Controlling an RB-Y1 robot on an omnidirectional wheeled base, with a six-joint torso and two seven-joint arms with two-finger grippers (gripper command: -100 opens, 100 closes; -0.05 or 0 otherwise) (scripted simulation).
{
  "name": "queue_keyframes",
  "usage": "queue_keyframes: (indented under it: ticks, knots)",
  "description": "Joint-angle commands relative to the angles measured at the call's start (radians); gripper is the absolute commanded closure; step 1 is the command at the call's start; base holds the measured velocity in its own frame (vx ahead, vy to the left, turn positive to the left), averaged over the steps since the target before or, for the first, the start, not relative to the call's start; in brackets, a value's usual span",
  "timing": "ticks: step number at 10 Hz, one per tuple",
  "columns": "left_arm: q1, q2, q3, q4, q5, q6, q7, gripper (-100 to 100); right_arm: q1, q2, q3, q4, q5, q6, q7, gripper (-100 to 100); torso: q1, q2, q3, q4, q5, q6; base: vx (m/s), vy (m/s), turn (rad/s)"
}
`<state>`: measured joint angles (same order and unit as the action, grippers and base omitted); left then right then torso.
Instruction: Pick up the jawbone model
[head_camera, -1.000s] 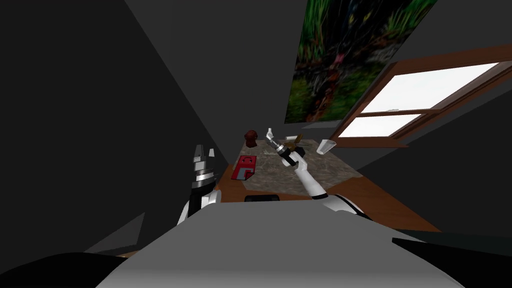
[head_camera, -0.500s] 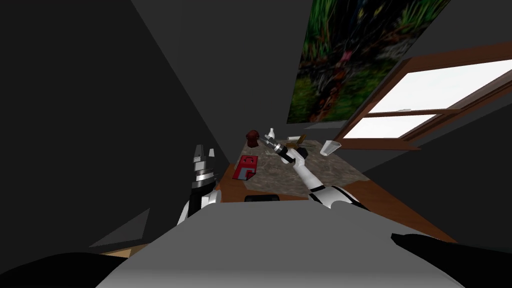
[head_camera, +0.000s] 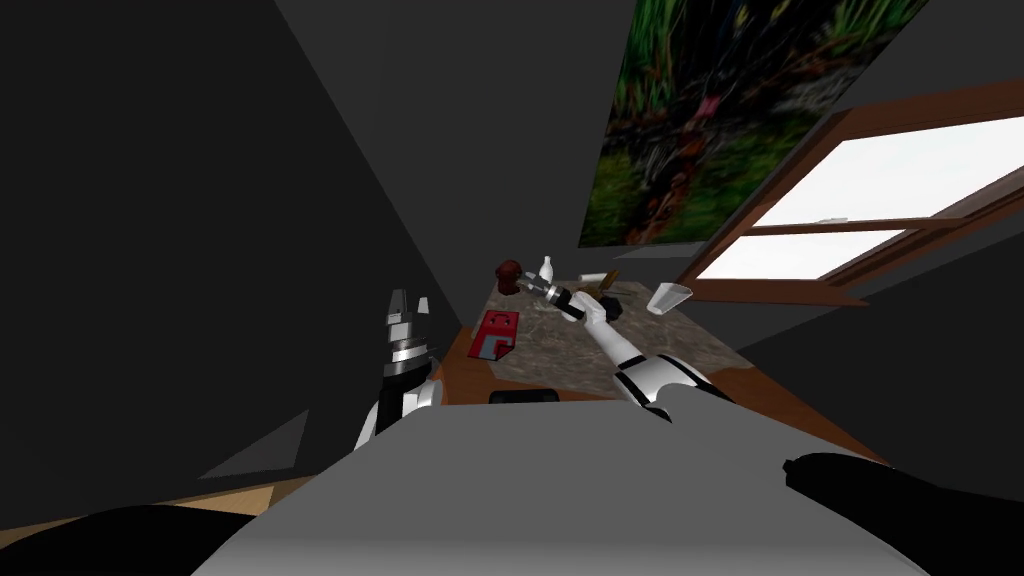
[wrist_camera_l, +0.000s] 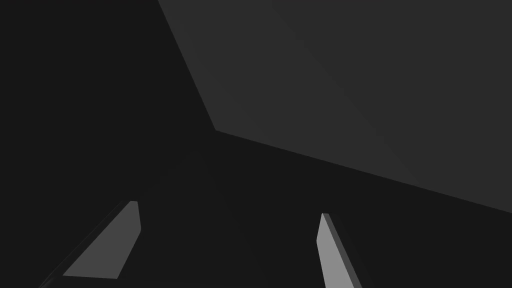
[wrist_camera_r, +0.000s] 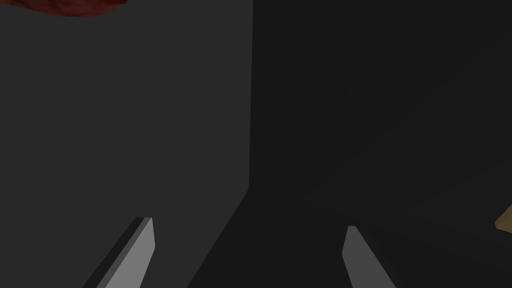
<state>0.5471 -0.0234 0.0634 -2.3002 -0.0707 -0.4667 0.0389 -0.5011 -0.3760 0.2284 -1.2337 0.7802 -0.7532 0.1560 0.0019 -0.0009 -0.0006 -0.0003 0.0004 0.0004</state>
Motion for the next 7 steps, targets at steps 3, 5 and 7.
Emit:
queue_keyframes:
  ticks: [3, 5, 7]
  knots:
    - [0.0, 0.0, 0.0, 0.0, 0.0, 0.0, 0.0, 0, -0.071, -0.045, 0.044, 0.105, 0.072, -0.031, -0.004, -100, 0.001, 0.0, 0.0, 0.0, 0.0, 0.0, 0.009, 0.025, 0.048]
    - [0.0, 0.0, 0.0, 0.0, 0.0, 0.0, 0.0, 0, -0.116, -0.074, 0.074, 0.167, 0.118, -0.051, -0.004, -100, 0.001, 0.0, 0.0, 0.0, 0.0, 0.0, 0.008, 0.027, 0.062]
    - [0.0, 0.0, 0.0, 0.0, 0.0, 0.0, 0.0, 0, -0.158, -0.103, 0.105, 0.227, 0.164, -0.072, -0.004, -100, 0.001, 0.0, 0.0, 0.0, 0.0, 0.0, 0.002, 0.032, 0.051]
